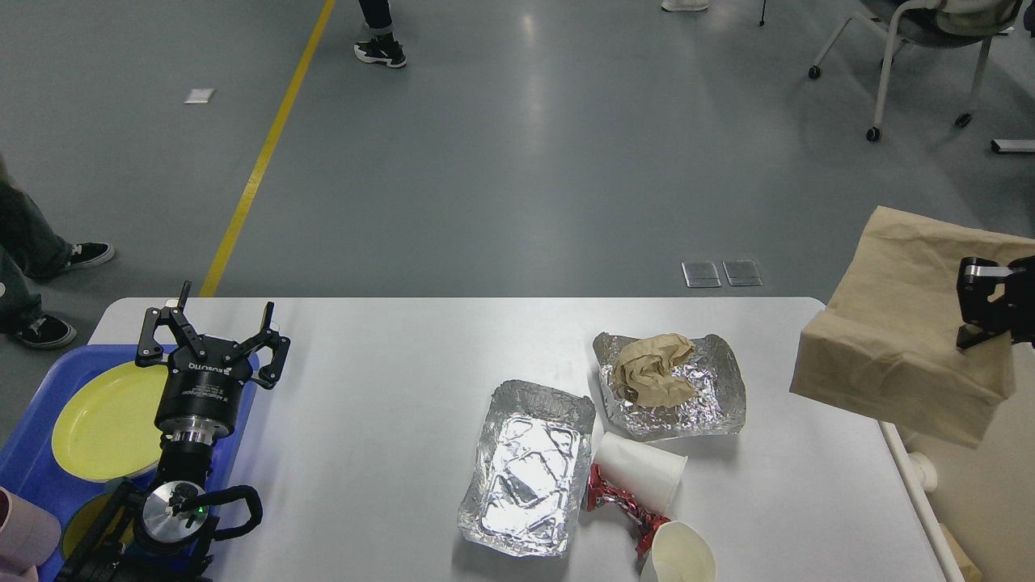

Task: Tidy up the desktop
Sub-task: 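Lift the paper bag and drop it into the white bin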

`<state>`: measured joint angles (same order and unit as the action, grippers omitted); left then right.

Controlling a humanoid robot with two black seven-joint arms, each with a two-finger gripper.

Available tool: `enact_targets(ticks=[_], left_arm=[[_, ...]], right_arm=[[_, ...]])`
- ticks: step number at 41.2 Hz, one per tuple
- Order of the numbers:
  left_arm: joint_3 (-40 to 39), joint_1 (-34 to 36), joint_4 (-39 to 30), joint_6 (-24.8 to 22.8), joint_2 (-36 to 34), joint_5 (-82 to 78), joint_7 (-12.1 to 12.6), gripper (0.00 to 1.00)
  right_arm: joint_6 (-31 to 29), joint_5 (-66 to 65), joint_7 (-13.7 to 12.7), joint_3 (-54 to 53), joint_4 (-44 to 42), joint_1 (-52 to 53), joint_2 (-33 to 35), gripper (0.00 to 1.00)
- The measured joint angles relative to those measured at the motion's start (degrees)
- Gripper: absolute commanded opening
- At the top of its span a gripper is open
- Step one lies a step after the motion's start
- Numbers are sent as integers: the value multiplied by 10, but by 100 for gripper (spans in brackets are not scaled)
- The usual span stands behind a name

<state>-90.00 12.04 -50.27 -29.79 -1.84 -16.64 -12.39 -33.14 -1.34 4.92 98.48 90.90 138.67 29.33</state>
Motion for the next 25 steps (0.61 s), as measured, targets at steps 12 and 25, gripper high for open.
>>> enact_targets(ticks=[12,25], left_arm=[[0,0,0,0,0,0,0,96],[0,0,0,0,0,0,0,96]], right_arm=[[6,40,0,-6,-209,-165,108,0],[47,42,0,-193,-480,-490,174,0]])
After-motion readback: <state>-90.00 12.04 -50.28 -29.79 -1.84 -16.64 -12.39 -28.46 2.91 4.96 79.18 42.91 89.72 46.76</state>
